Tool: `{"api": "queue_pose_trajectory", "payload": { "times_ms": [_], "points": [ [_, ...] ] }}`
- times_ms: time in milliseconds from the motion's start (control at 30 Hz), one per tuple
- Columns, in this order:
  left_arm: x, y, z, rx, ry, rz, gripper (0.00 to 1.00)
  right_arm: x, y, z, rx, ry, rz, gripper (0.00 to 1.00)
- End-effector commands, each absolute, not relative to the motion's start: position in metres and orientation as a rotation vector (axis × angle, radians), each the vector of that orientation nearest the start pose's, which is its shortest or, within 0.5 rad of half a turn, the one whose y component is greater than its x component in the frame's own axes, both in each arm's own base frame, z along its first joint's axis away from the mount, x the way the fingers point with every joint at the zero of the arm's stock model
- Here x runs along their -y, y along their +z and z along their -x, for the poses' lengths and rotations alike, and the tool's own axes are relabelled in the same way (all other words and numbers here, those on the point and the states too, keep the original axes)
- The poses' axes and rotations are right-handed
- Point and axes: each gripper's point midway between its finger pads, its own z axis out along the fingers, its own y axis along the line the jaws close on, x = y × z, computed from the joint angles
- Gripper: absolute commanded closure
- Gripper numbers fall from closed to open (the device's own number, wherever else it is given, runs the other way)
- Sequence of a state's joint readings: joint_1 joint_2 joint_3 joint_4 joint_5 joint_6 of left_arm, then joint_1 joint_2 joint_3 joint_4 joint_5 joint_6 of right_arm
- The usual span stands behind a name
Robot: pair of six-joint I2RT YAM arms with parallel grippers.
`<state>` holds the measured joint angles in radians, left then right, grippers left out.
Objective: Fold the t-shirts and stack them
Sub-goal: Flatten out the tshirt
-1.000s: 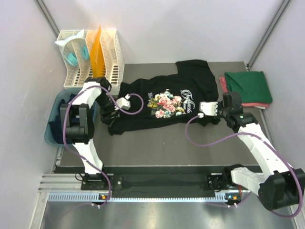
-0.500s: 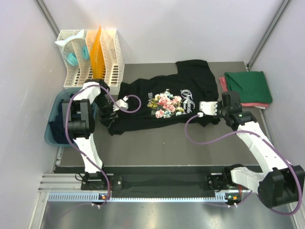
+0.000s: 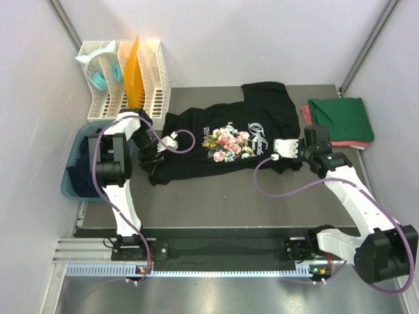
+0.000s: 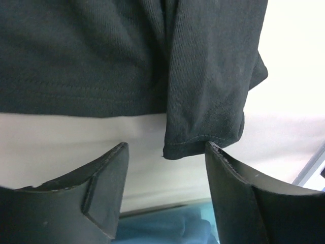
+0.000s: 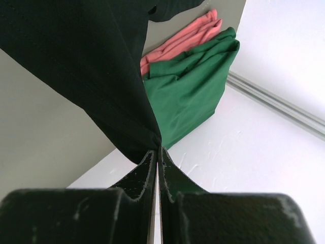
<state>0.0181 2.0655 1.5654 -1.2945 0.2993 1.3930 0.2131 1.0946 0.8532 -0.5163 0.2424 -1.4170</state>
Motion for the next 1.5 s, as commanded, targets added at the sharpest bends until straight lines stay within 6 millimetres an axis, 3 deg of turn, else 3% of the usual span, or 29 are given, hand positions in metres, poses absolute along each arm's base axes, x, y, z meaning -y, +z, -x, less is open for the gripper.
{"api": "queue_pose_trajectory", "payload": {
  "times_ms": [0,167,200,267,300,333,600,700,800,967,1067,1267,1300,1333,1467],
  "points": [
    [0.017,0.037,-0.327,-2.369,-0.636,-1.899,0.36,0.014,0.209,-0.340,-1.760,-0.899,1.623,1.00],
    [0.018,0.037,-0.332,-2.361,-0.618,-1.892,0.51,0.015,0.207,-0.337,-1.763,-0.897,1.626,1.00],
    [0.018,0.036,-0.333,-2.362,-0.613,-1.891,0.65,0.015,0.206,-0.337,-1.764,-0.899,1.626,1.00],
    [0.018,0.037,-0.335,-2.370,-0.604,-1.883,0.79,0.015,0.205,-0.337,-1.766,-0.897,1.626,1.00],
    [0.018,0.037,-0.336,-2.371,-0.596,-1.883,0.95,0.015,0.205,-0.336,-1.765,-0.898,1.626,1.00],
    [0.017,0.036,-0.337,-2.380,-0.590,-1.879,1.00,0.015,0.205,-0.337,-1.767,-0.897,1.626,1.00],
    [0.015,0.047,-0.340,-2.412,-0.532,-1.830,1.00,0.014,0.208,-0.339,-1.753,-0.907,1.613,1.00],
    [0.012,0.060,-0.355,-2.405,-0.427,-1.770,1.00,0.015,0.211,-0.340,-1.740,-0.923,1.605,1.00],
    [0.012,0.086,-0.376,-2.366,-0.309,-1.685,1.00,0.015,0.216,-0.342,-1.723,-0.937,1.588,1.00],
    [0.011,0.159,-0.424,-2.229,-0.059,-1.463,1.00,0.016,0.236,-0.353,-1.687,-0.993,1.484,1.00],
    [0.005,0.205,-0.450,-2.106,0.113,-1.354,1.00,0.020,0.259,-0.367,-1.646,-1.067,1.371,1.00],
    [-0.013,0.285,-0.480,-1.926,0.397,-1.181,1.00,0.027,0.336,-0.393,-1.528,-1.196,1.087,1.00],
    [-0.015,0.294,-0.484,-1.907,0.423,-1.159,1.00,0.029,0.354,-0.397,-1.492,-1.231,1.018,1.00],
    [-0.016,0.315,-0.487,-1.860,0.464,-1.107,1.00,0.031,0.373,-0.397,-1.460,-1.254,0.963,1.00],
    [-0.020,0.354,-0.481,-1.776,0.533,-1.033,1.00,0.035,0.428,-0.393,-1.362,-1.309,0.825,1.00]
  ]
}}
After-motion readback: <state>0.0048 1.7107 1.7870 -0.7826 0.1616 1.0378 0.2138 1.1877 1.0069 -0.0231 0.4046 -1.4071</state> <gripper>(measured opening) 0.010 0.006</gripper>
